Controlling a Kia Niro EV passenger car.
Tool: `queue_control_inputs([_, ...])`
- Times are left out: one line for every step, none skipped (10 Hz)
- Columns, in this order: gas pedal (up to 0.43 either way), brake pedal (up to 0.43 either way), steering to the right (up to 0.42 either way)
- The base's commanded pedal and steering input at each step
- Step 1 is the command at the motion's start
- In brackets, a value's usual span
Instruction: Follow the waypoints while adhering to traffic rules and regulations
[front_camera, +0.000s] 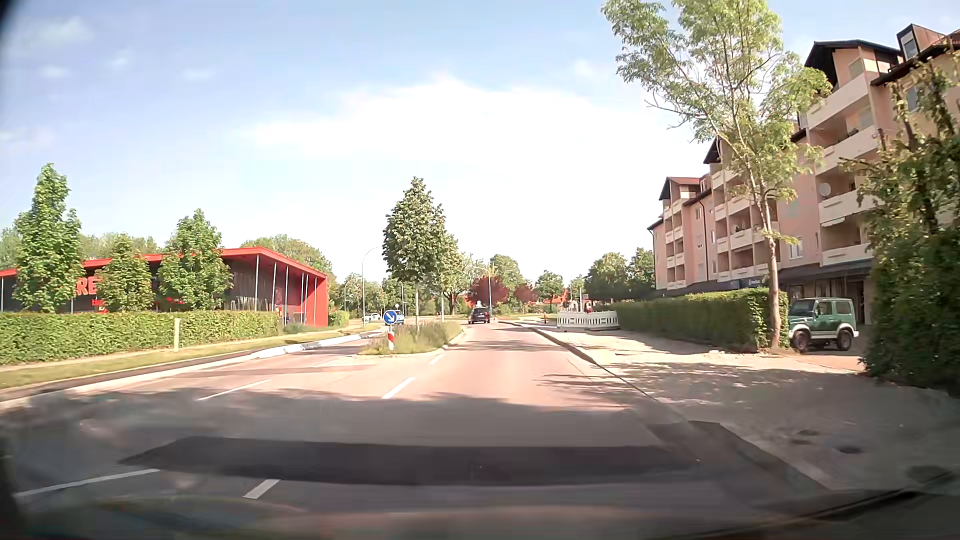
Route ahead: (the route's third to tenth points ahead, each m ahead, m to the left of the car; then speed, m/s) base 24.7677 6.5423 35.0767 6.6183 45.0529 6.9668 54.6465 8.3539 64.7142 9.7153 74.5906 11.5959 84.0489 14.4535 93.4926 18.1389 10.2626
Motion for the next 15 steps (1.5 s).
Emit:
queue_control_inputs([0.039,0.0,-0.002])
queue_control_inputs([0.039,0.0,-0.002])
queue_control_inputs([0.039,0.0,-0.002])
queue_control_inputs([0.039,0.0,-0.002])
queue_control_inputs([0.039,0.0,-0.002])
queue_control_inputs([0.039,0.0,-0.002])
queue_control_inputs([0.039,0.0,-0.002])
queue_control_inputs([0.039,0.0,-0.003])
queue_control_inputs([0.039,0.0,-0.003])
queue_control_inputs([0.039,0.0,-0.004])
queue_control_inputs([0.039,0.0,-0.005])
queue_control_inputs([0.039,0.0,-0.006])
queue_control_inputs([0.039,0.0,-0.006])
queue_control_inputs([0.039,0.0,-0.006])
queue_control_inputs([0.039,0.0,-0.006])
